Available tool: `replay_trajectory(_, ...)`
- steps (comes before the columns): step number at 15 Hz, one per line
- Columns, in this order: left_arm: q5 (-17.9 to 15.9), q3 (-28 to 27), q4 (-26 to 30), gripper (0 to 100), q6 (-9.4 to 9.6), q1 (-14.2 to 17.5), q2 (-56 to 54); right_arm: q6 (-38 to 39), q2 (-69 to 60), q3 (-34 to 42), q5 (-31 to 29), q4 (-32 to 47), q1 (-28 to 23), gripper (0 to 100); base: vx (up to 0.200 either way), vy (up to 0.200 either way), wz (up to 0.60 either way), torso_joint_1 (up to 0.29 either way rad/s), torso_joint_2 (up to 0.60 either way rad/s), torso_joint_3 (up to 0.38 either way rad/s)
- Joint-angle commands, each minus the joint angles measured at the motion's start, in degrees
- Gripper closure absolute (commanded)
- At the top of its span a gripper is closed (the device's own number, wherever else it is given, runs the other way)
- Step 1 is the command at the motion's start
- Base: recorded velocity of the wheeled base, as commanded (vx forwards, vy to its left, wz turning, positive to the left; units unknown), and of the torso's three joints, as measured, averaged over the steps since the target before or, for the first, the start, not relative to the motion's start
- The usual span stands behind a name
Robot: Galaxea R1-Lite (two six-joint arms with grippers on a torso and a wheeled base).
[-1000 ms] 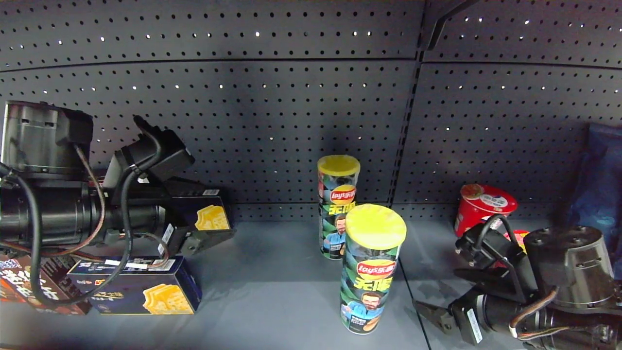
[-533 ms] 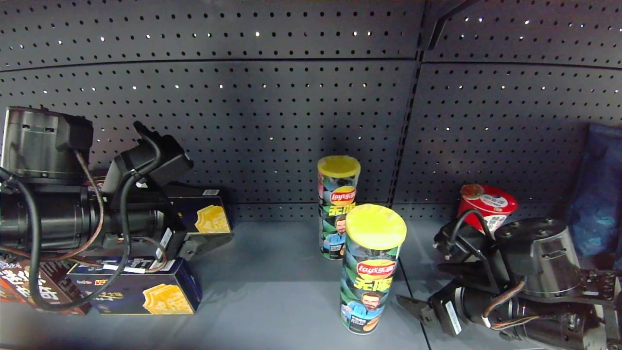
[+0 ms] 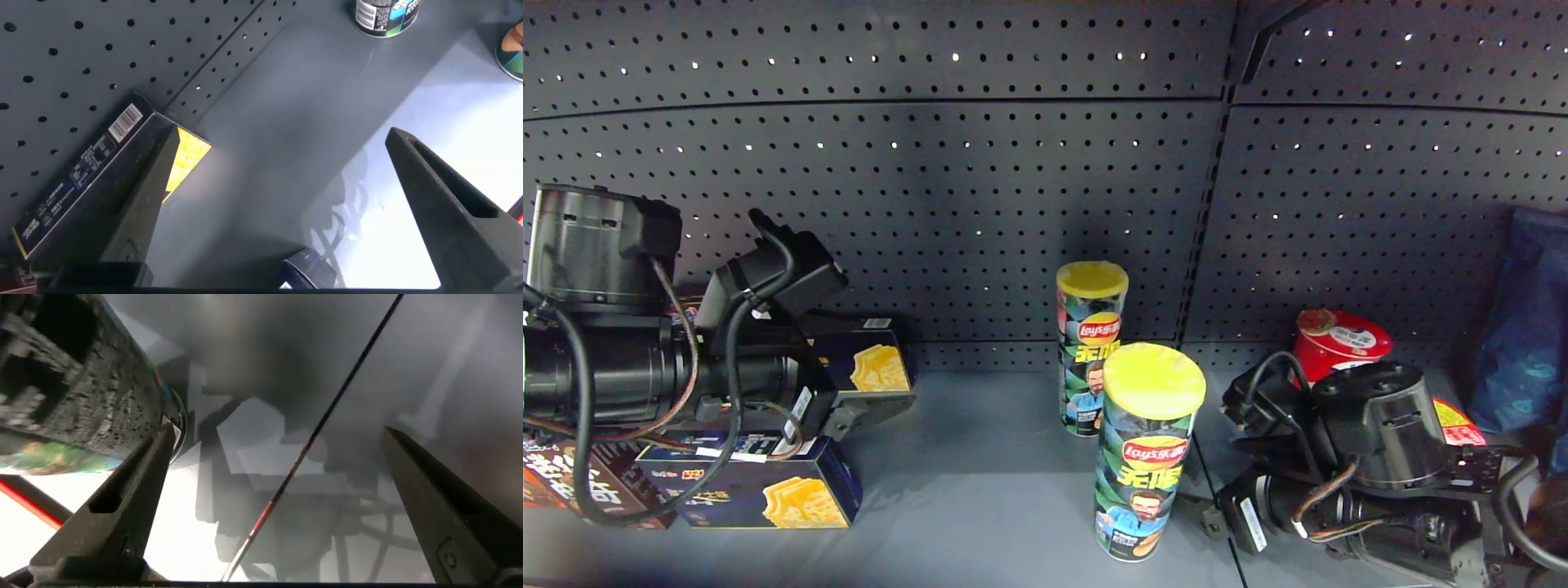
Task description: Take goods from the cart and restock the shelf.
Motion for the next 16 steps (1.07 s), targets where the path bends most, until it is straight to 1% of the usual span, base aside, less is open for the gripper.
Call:
replay_trajectory(1,0.0,0.1,0.0,0,0.03,0.0,0.2,0.0,0.8,-0.3,0.1,0.0,0.0,0,0.000,0.000,0.00,0.000,0.00,0.000)
replay_trajectory(7,0.0,0.6,0.0,0,0.03,0.0,0.2,0.0,3.3,-3.0,0.1,0.0,0.7,0,0.000,0.000,0.00,0.000,0.00,0.000)
replay_trajectory(16,0.1,1.2,-0.1,0,0.03,0.1,0.3,0.0,4.9,-4.0,0.1,-1.3,1.9,0,0.000,0.000,0.00,0.000,0.00,0.000)
